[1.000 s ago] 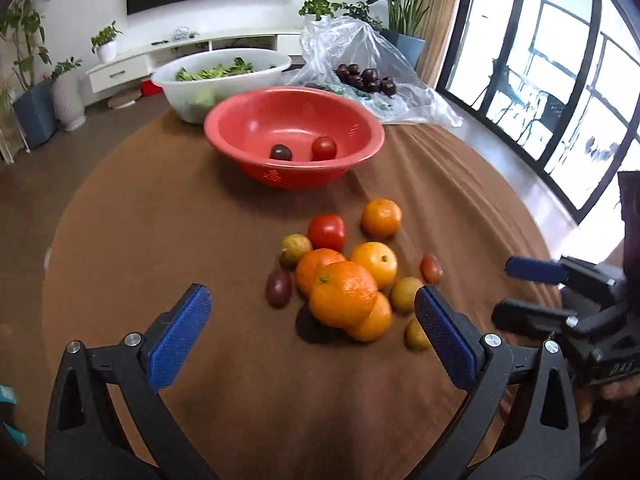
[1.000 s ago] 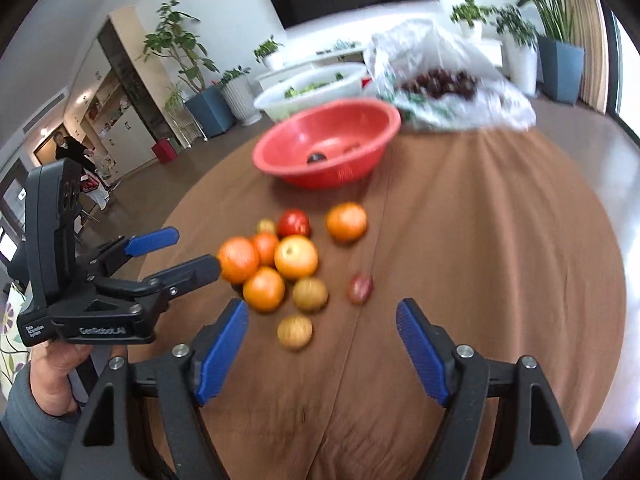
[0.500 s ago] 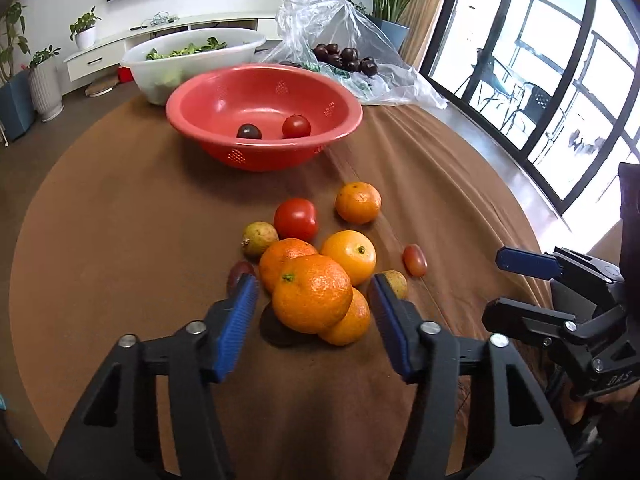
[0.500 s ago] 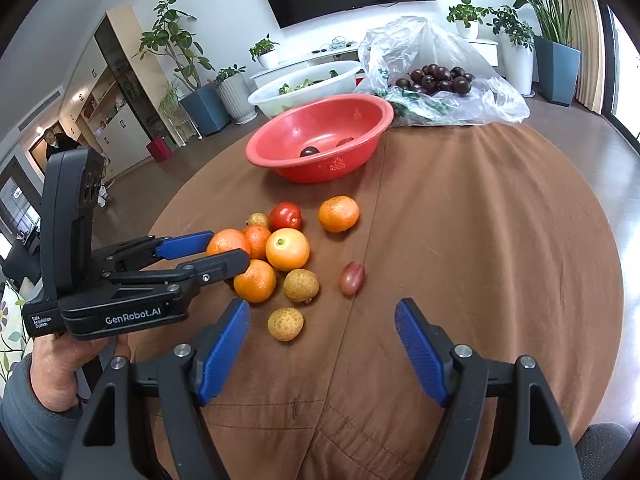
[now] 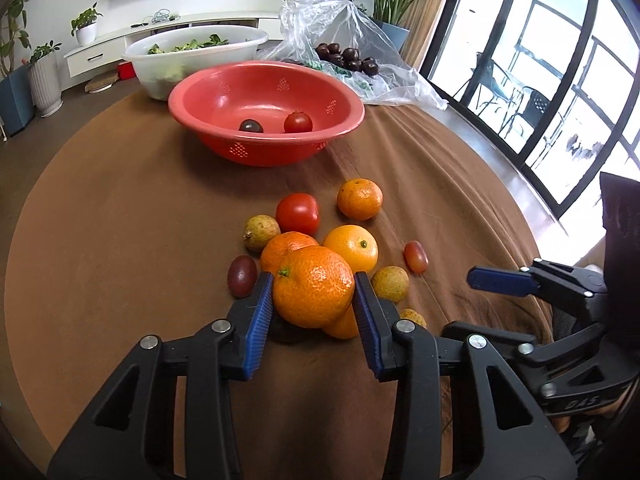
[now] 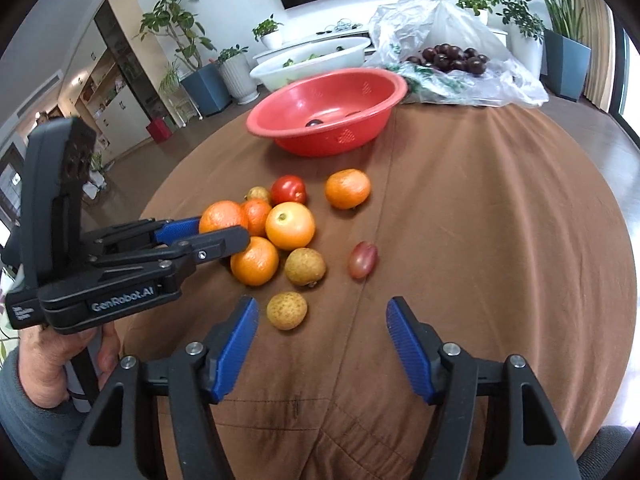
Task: Organize fruits
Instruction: 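Grasp the tangerine with the left tool while the right tool grasps a yellow fruit, then carry tangerine and yellow fruit into the red basin and release both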
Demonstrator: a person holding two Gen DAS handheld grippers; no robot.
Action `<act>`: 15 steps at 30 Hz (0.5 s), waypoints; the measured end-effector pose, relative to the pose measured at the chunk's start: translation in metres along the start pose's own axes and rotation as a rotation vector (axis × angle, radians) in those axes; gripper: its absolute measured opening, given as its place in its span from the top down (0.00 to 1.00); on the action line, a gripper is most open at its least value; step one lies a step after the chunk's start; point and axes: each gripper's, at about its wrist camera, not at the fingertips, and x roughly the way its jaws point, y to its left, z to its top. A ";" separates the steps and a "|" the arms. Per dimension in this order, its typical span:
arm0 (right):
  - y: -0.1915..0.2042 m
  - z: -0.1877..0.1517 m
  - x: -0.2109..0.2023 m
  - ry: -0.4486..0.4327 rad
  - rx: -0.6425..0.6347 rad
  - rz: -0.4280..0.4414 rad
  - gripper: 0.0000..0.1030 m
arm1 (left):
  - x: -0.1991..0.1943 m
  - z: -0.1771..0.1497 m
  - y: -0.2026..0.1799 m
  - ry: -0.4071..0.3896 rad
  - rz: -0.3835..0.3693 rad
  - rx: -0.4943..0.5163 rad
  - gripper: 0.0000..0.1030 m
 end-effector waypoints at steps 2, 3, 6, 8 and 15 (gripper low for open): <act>0.004 0.000 0.005 0.015 -0.009 -0.003 0.36 | -0.005 -0.003 0.005 -0.010 0.001 -0.018 0.64; 0.006 0.001 0.009 0.026 -0.013 -0.004 0.38 | -0.008 -0.005 0.007 -0.016 0.000 -0.027 0.64; 0.012 0.002 0.016 0.041 -0.034 -0.013 0.43 | -0.019 -0.013 0.013 -0.037 -0.001 -0.054 0.64; 0.017 0.002 0.020 0.051 -0.054 -0.027 0.46 | -0.026 -0.020 0.017 -0.041 0.000 -0.064 0.64; 0.028 0.000 0.030 0.083 -0.111 -0.082 0.58 | -0.036 -0.040 0.031 -0.038 0.024 -0.111 0.64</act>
